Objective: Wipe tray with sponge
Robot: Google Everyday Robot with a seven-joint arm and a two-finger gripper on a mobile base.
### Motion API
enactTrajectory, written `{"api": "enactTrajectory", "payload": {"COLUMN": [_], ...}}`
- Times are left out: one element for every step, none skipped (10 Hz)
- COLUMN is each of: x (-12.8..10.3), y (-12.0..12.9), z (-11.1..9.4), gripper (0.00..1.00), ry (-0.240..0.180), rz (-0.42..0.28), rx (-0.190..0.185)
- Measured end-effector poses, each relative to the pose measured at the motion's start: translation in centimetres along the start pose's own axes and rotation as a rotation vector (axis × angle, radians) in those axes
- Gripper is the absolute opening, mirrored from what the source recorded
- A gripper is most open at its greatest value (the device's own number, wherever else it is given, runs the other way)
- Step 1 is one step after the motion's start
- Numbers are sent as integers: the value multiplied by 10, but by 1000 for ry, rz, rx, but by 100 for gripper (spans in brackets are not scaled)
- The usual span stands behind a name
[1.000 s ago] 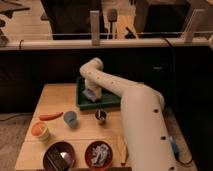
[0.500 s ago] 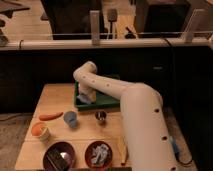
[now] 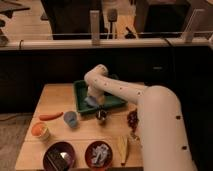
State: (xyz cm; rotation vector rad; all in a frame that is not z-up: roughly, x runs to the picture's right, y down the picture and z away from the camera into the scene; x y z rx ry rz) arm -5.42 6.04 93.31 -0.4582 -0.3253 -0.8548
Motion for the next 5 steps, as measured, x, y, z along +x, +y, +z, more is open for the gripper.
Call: {"api": "enactTrajectory", "payload": {"x": [9,17,27,33,35], "y": [2,0,-6,-13,-18], "z": [5,10,15,19,18], "gripper": [68,68,68,68,68], "ry": [6,14,24,31,37], "rz": [24,41,60,70,72], "rx": [-5,-11,-17,-16,-11]}}
